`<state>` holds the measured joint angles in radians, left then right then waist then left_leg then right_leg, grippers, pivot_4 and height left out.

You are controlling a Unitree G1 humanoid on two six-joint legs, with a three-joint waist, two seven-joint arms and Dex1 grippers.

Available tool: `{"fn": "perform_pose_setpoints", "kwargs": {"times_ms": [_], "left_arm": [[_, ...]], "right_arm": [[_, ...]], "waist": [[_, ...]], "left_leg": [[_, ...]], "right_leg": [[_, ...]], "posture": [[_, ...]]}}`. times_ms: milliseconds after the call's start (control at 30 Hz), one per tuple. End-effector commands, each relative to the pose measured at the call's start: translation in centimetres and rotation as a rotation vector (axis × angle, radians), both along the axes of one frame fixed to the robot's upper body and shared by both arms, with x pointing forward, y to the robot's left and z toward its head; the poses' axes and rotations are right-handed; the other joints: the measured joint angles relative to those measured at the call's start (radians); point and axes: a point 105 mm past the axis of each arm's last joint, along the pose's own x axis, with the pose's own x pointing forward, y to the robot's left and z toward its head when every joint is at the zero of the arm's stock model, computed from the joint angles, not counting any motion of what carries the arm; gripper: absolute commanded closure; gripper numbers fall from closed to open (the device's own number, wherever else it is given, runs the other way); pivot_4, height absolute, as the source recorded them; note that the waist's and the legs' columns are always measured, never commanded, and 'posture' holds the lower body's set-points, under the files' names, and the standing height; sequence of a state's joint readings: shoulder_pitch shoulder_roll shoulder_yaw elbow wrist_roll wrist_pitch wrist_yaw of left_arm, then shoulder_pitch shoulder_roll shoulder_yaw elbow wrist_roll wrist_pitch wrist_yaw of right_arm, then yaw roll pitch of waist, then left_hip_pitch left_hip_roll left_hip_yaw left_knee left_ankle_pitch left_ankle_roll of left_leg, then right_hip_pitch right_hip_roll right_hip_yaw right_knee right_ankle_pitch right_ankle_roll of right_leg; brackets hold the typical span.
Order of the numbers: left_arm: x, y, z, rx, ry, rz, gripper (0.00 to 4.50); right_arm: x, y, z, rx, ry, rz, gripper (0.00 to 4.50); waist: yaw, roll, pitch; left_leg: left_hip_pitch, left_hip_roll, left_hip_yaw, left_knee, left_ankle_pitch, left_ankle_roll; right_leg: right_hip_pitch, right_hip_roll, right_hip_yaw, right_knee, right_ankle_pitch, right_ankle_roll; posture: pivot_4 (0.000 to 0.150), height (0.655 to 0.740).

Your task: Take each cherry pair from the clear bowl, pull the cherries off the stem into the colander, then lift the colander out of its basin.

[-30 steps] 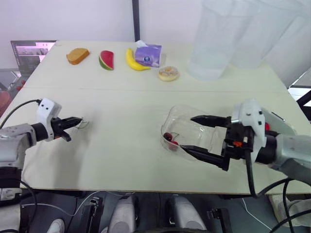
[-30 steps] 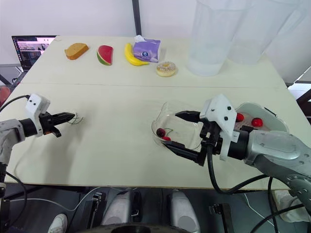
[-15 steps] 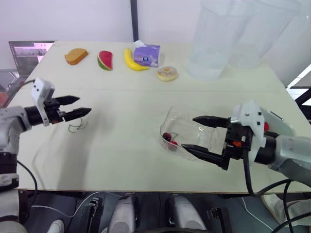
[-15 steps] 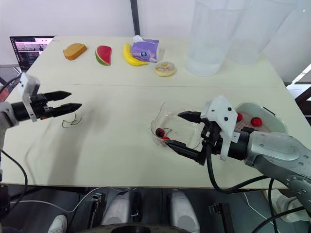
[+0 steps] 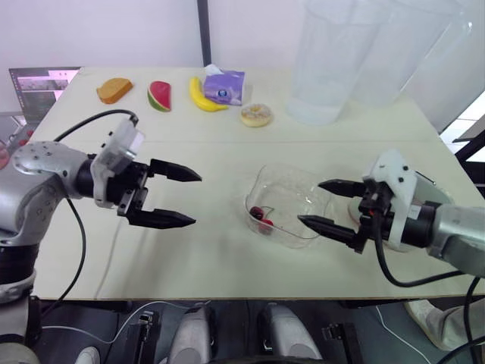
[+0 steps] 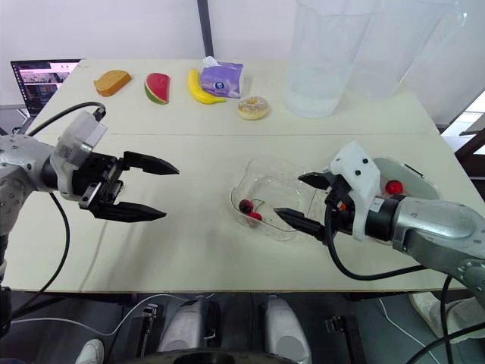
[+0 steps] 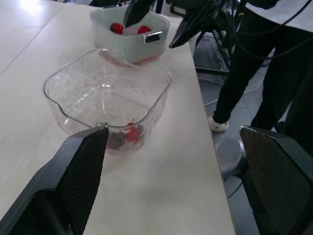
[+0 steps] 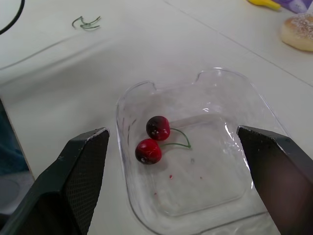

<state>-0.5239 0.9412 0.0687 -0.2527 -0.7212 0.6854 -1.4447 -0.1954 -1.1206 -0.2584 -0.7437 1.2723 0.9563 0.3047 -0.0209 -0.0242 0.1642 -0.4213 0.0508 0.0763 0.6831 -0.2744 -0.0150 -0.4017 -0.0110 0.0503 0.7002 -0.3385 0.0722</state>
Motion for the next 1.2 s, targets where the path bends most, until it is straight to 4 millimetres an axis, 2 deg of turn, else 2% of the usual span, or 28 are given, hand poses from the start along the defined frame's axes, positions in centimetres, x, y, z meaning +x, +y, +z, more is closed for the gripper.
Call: {"fn": "perform_pose_setpoints", "kwargs": {"times_ms": [33, 100, 300, 467, 533, 600, 700, 867, 1033, 1200], "left_arm": [[0.1, -1.2, -0.5, 0.013, -0.064, -0.053, 0.02], [0.4, -1.8, -0.7, 0.000, -0.079, -0.067, 0.02], [0.8, -2.5, -0.8, -0.021, -0.096, -0.083, 0.02], [1.0, -2.5, -0.8, -0.019, -0.102, -0.085, 0.02], [1.0, -2.5, -0.8, -0.017, -0.103, -0.087, 0.02], [1.0, -2.5, -0.9, -0.016, -0.102, -0.088, 0.02], [1.0, -2.5, -1.0, -0.010, -0.104, -0.088, 0.02], [1.1, -2.6, -1.1, -0.007, -0.108, -0.091, 0.02], [1.4, -2.7, -1.2, -0.006, -0.107, -0.087, 0.02], [1.6, -2.9, -1.3, -0.010, -0.096, -0.074, 0.02]], "right_arm": [[3.4, -0.8, -1.0, -0.089, 0.048, -0.095, 0.00], [4.8, -0.6, -1.5, -0.146, 0.078, -0.085, 0.00], [6.6, 0.7, -2.7, -0.309, 0.073, 0.061, 0.00], [6.9, 1.2, -3.6, -0.470, 0.044, 0.235, 0.00], [7.1, 1.5, -3.5, -0.544, -0.017, 0.324, 0.00], [7.0, 2.3, -3.0, -0.614, -0.157, 0.466, 0.00], [6.5, 2.4, -3.3, -0.757, -0.329, 0.700, 0.00], [5.6, 2.1, -4.4, -0.910, -0.365, 0.983, 0.00], [6.0, 3.0, -5.2, -1.046, -0.404, 1.098, 0.00], [6.8, 4.9, -5.3, -1.141, -0.461, 1.160, 0.00]], "waist": [[0.000, 0.000, 0.000], [0.001, 0.000, 0.000], [0.006, 0.001, 0.001], [0.005, 0.001, 0.001], [0.004, 0.001, 0.001], [0.004, 0.001, 0.001], [0.004, 0.001, 0.001], [0.003, 0.001, 0.001], [0.001, 0.001, 0.001], [0.001, 0.001, 0.001]], "left_leg": [[0.000, 0.000, 0.000, 0.000, 0.000, 0.000], [0.000, 0.000, 0.001, 0.001, 0.000, 0.000], [-0.006, 0.000, 0.001, 0.000, -0.001, 0.002], [-0.006, 0.000, 0.002, 0.001, -0.001, 0.002], [-0.006, 0.000, 0.002, 0.001, -0.001, 0.002], [-0.006, 0.000, 0.002, 0.001, -0.001, 0.002], [-0.006, 0.000, 0.002, 0.001, -0.001, 0.002], [-0.005, 0.000, 0.002, 0.002, -0.001, 0.002], [-0.004, 0.000, 0.002, 0.002, -0.001, 0.002], [-0.004, 0.000, 0.002, 0.002, 0.000, 0.000]], "right_leg": [[0.000, 0.000, 0.000, 0.000, 0.000, 0.000], [0.000, 0.000, 0.001, 0.000, 0.000, 0.000], [-0.008, 0.000, 0.001, 0.000, 0.000, -0.001], [-0.007, -0.001, 0.001, -0.001, 0.000, 0.000], [-0.007, -0.001, 0.001, 0.000, 0.000, 0.000], [-0.007, -0.001, 0.000, 0.000, 0.000, 0.000], [-0.007, 0.000, 0.000, 0.000, 0.000, 0.000], [-0.006, -0.001, 0.000, 0.000, 0.000, 0.000], [-0.006, -0.001, 0.000, 0.001, 0.000, 0.000], [-0.006, -0.001, 0.000, 0.001, 0.000, 0.000]], "posture": [[0.150, 0.7400], [0.150, 0.7400], [0.150, 0.7400], [0.150, 0.7400], [0.150, 0.7400], [0.150, 0.7400], [0.150, 0.7400], [0.150, 0.7400], [0.150, 0.7400], [0.150, 0.7400]]}}
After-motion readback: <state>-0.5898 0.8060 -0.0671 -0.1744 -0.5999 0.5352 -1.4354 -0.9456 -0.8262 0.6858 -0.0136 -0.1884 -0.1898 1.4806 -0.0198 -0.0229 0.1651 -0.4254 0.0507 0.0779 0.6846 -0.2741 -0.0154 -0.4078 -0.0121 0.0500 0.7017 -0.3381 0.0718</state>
